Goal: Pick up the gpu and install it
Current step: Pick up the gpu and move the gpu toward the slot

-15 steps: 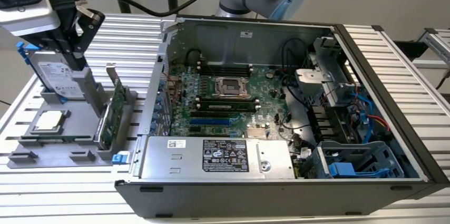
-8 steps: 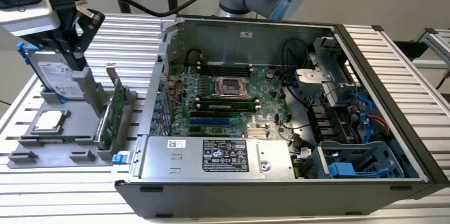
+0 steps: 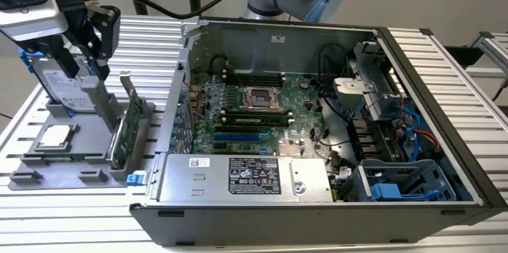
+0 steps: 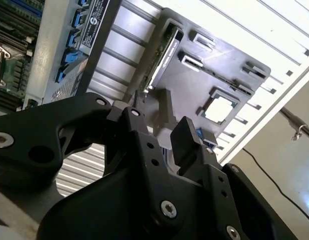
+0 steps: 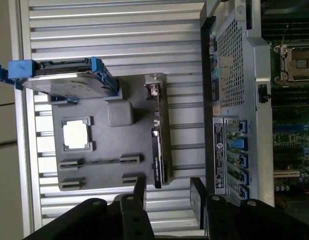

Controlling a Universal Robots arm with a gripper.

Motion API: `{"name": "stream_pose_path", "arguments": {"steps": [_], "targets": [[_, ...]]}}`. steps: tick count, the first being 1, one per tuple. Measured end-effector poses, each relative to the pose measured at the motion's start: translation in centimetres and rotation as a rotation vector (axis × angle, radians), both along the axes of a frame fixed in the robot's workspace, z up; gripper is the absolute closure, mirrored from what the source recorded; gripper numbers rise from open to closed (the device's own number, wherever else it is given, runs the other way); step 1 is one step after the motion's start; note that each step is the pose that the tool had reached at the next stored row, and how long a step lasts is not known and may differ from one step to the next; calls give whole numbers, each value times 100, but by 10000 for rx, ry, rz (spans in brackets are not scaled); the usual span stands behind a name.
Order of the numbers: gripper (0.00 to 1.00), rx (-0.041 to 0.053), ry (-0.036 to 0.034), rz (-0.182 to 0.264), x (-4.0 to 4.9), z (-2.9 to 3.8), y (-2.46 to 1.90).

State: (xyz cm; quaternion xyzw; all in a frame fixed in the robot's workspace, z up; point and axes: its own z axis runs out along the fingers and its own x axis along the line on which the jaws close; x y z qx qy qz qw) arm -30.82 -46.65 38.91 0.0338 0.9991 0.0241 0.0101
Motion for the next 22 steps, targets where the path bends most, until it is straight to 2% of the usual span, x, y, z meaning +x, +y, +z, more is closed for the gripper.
{"name": "stream_pose_path", "arguments": {"steps": [22], "targets": [[0, 1, 8, 6, 0, -57, 0]]}}
